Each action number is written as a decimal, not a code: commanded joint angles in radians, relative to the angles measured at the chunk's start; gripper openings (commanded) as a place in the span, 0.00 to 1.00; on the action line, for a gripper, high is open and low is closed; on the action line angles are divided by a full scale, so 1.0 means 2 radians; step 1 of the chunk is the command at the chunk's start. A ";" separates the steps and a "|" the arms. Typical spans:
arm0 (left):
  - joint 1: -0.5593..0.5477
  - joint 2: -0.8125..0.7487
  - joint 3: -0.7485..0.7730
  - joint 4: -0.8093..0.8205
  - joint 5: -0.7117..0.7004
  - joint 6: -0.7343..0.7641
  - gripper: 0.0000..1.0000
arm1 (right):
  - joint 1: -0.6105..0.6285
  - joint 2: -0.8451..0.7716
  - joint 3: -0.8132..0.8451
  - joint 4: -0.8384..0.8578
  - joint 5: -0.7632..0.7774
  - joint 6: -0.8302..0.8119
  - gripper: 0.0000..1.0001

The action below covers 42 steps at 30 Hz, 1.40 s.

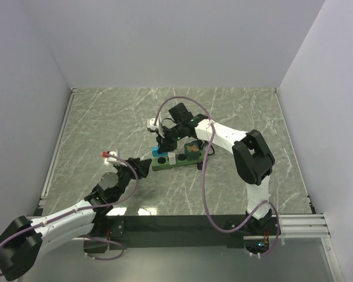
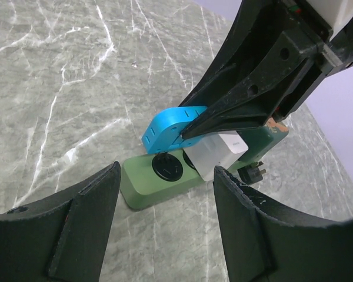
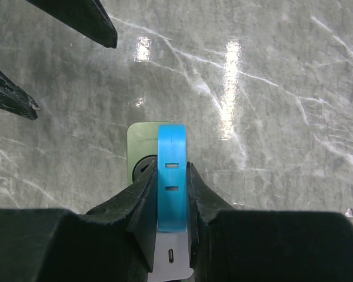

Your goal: Insert the plug

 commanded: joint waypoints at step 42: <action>0.002 -0.003 -0.032 0.038 0.020 0.007 0.70 | -0.011 -0.018 0.030 -0.060 -0.033 -0.030 0.00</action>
